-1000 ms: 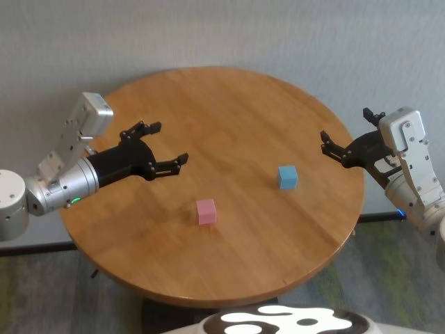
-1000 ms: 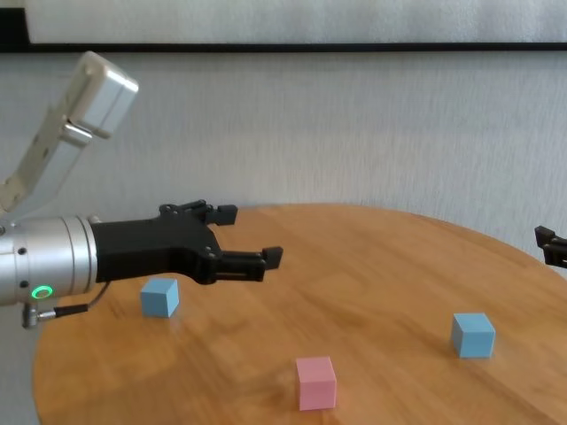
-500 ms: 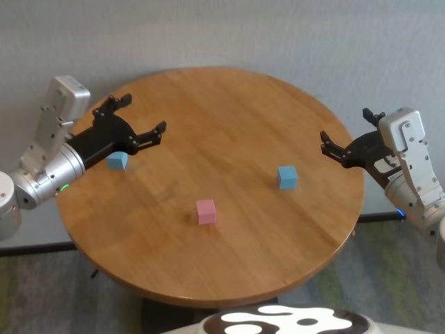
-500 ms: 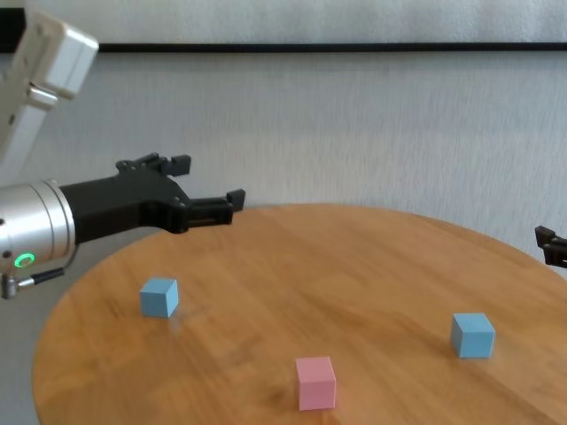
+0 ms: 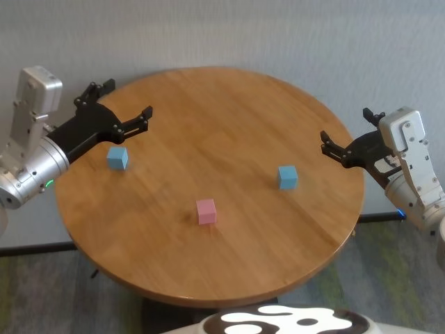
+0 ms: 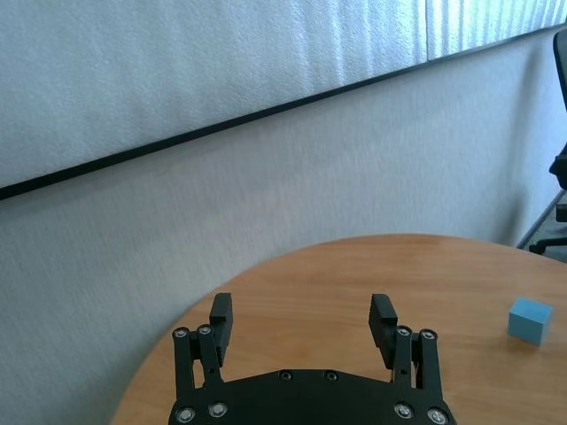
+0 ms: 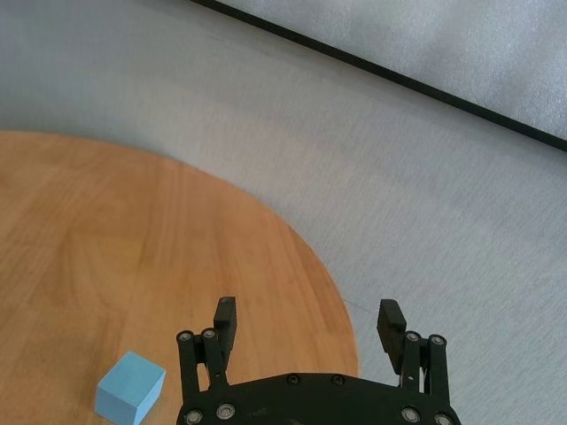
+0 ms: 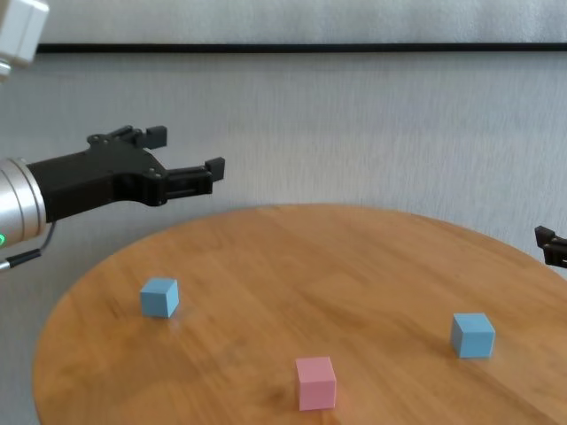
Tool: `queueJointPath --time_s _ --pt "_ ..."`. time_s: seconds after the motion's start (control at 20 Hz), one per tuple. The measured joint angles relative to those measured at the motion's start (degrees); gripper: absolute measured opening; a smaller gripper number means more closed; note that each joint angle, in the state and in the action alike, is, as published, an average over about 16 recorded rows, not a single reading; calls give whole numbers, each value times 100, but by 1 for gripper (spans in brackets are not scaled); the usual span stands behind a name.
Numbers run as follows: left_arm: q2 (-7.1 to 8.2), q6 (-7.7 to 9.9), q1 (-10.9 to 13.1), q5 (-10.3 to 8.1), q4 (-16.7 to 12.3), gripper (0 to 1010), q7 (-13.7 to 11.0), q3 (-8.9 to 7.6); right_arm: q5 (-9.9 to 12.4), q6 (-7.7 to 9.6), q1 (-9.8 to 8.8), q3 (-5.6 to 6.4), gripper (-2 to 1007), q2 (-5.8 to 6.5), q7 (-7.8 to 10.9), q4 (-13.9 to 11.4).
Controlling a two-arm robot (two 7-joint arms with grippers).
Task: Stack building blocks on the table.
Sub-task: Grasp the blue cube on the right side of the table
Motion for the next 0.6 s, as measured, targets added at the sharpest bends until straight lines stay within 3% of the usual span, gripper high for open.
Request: queueJointPath --time_s 0.6 --pt "37 10 176 -5 -237 1000 125 -159 0 0 0 0 1005 0 0 0"
